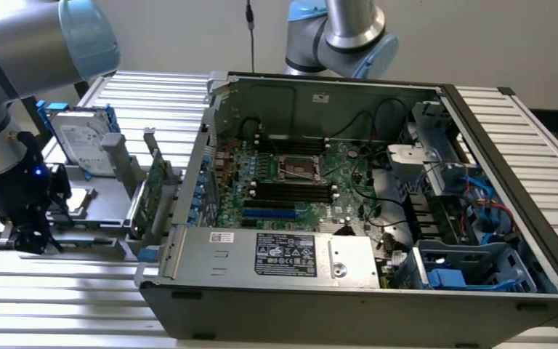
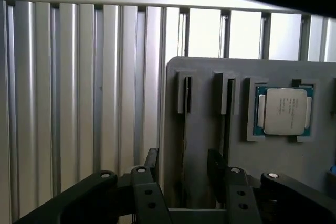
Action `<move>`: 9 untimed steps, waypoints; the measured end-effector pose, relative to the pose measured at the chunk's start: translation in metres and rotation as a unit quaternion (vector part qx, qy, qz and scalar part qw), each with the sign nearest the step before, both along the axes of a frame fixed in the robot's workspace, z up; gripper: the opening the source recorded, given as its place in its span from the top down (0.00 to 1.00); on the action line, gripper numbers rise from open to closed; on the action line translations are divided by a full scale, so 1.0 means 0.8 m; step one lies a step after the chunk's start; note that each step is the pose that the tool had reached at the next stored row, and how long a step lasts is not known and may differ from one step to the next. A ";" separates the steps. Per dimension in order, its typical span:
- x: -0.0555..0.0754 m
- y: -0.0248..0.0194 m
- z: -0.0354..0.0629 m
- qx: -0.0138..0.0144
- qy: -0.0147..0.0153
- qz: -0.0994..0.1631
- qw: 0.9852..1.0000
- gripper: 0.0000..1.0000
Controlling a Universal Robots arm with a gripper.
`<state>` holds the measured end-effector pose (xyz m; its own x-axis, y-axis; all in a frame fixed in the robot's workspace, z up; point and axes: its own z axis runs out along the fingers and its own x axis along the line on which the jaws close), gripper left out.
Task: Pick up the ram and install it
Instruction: 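Pick up the ram and move it above insertion slot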
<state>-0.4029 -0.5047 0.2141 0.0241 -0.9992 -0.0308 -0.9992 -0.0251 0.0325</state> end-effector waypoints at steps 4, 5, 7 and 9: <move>0.001 0.0000 -0.006 0.000 0.002 0.000 1.000 0.50; 0.001 0.0000 -0.008 0.000 0.003 0.000 1.000 0.50; 0.001 -0.0001 -0.010 0.000 0.004 0.000 1.000 0.50; 0.002 -0.0001 -0.012 0.001 0.005 0.000 1.000 0.50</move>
